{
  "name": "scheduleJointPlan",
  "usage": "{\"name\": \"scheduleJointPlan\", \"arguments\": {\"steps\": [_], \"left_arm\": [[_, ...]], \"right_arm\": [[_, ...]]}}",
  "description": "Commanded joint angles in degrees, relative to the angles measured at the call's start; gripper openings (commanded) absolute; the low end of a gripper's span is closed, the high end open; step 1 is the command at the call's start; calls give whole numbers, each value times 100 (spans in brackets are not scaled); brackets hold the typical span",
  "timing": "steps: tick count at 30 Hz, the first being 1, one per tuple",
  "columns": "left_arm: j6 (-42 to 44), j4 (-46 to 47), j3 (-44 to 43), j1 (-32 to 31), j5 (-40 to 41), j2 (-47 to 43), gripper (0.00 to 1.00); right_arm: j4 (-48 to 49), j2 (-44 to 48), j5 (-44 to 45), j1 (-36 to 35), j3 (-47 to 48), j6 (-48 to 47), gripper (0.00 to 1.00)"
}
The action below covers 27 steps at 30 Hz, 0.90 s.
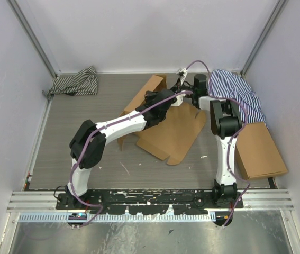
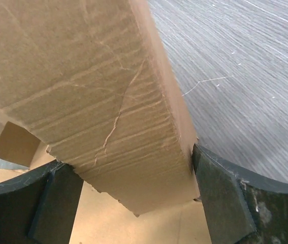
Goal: Fold the paper box
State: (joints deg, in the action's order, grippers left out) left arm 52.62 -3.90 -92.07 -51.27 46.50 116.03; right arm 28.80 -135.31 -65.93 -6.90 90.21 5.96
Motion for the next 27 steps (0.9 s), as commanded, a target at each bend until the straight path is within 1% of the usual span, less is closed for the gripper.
{"name": "scheduleJointPlan", "arguments": {"steps": [1,6,9,13,14,17,27], "left_arm": [[-156,-188,-181,-68,-193,194,0],[-193,-222,-162,-132,-219,106,0],[-245,-277,-140,-167,-266,57,0],[-264,-351,-92,-207,-340,11,0],[-425,-411,-87,-208,-374,8,0],[-485,-481,-98,-223,-402,54,0],[-364,-537,-273,-238,-242,44,0]], "right_arm": [[181,801,-294,-47,-230,-126,89],[-118,747,-261,-37,-81,-261,94],[-90,681,-204,-35,-25,-264,96],[-181,573,-215,3,91,-283,96],[-169,554,-244,16,99,-283,95],[-170,527,-360,73,123,-272,94],[-142,798,-676,279,-277,-345,94]]}}
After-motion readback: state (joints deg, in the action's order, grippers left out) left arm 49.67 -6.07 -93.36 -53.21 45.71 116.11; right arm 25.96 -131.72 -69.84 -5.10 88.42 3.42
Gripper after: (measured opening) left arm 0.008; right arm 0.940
